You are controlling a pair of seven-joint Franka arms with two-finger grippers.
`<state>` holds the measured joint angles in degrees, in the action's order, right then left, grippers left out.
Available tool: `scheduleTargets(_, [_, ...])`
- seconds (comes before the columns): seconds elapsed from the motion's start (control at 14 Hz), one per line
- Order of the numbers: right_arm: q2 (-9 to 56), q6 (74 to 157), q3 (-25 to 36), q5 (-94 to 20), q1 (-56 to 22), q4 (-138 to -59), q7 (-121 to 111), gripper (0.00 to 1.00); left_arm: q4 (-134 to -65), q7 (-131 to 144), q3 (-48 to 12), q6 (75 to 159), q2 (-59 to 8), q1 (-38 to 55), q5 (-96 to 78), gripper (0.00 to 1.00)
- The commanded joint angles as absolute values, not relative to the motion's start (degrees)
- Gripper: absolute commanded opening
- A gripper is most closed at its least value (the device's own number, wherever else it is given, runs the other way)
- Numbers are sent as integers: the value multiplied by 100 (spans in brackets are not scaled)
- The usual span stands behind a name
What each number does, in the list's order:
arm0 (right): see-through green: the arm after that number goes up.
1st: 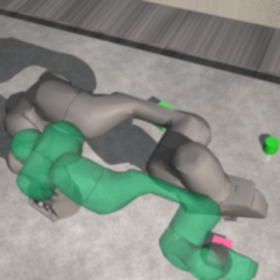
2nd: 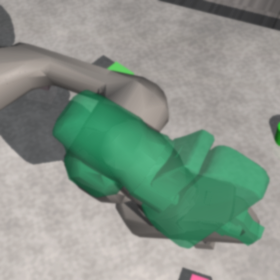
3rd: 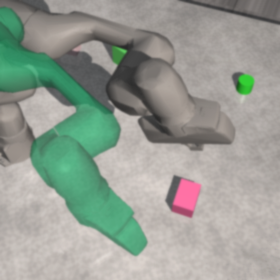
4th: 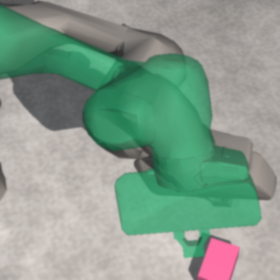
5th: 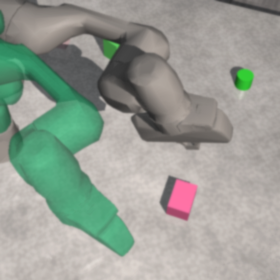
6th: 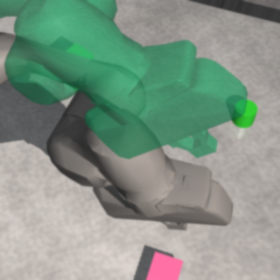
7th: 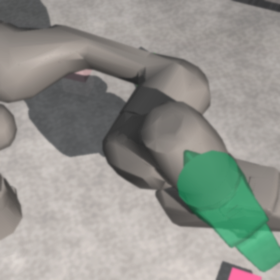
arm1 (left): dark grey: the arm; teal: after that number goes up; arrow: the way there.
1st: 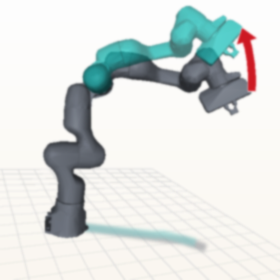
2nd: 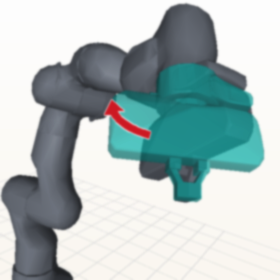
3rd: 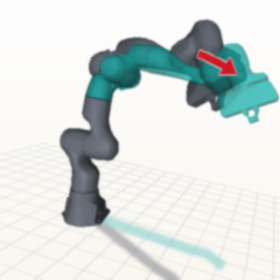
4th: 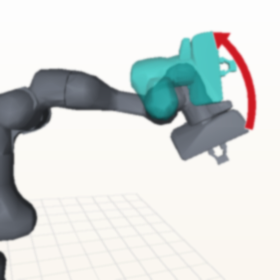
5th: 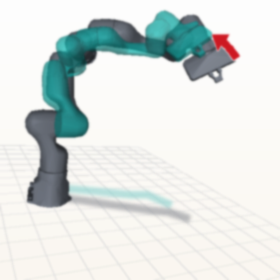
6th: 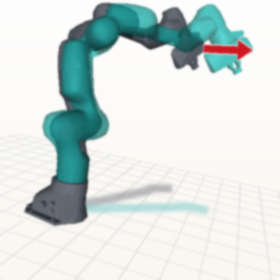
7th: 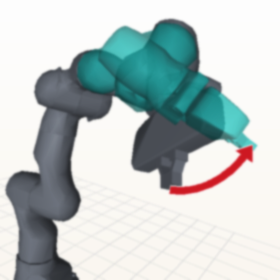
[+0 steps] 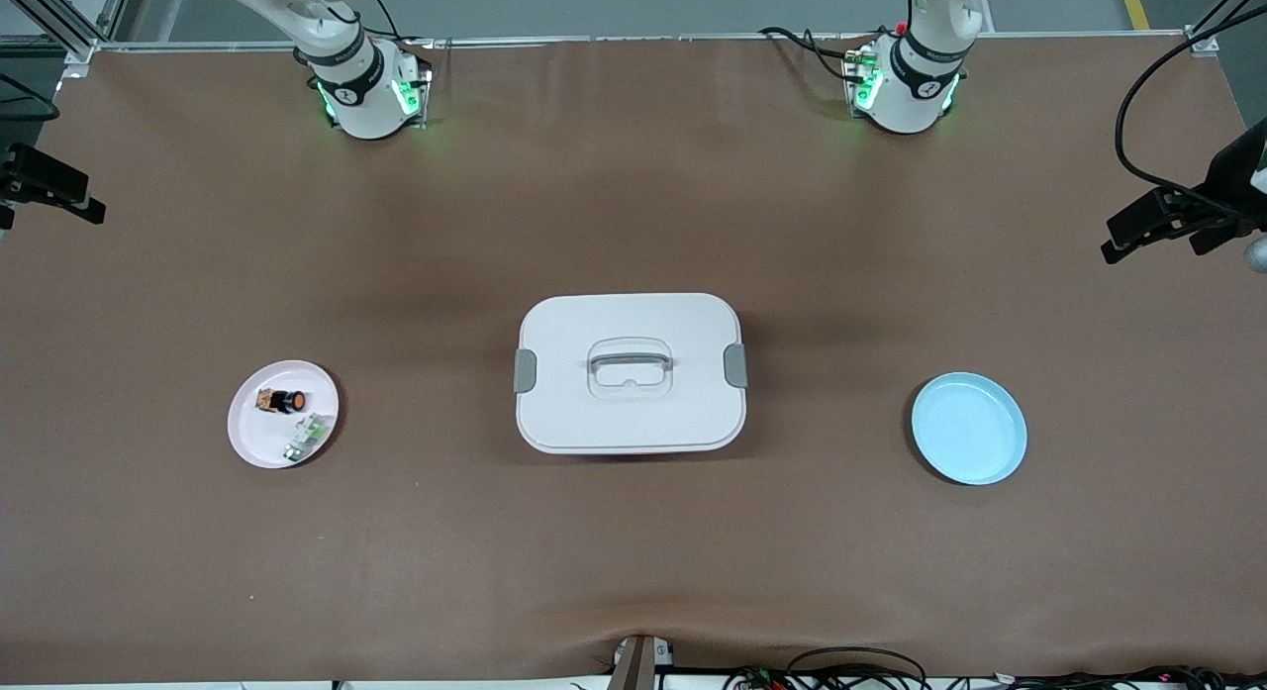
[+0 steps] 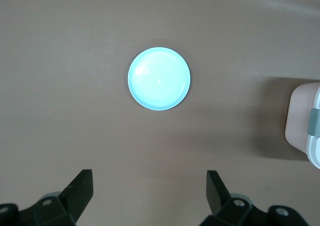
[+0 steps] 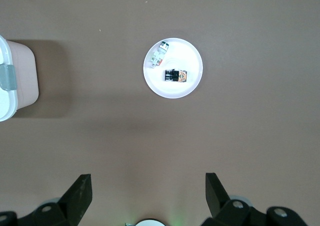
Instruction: Transfer orange switch to right arm and place
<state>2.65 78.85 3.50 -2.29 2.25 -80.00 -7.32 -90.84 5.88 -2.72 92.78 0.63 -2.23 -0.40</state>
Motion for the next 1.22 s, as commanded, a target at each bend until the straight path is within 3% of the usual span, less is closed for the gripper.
scheduleTargets(0.0, [-9, 8016, 369, -202, 193, -8332, -729, 100, -8956, 475, -290, 9158, 9, -264, -114, 100])
scheduleTargets(1.15, [-9, 7822, 404, -132, 325, -8262, -335, 100, -8947, 475, -290, 9158, -18, -281, -105, 100])
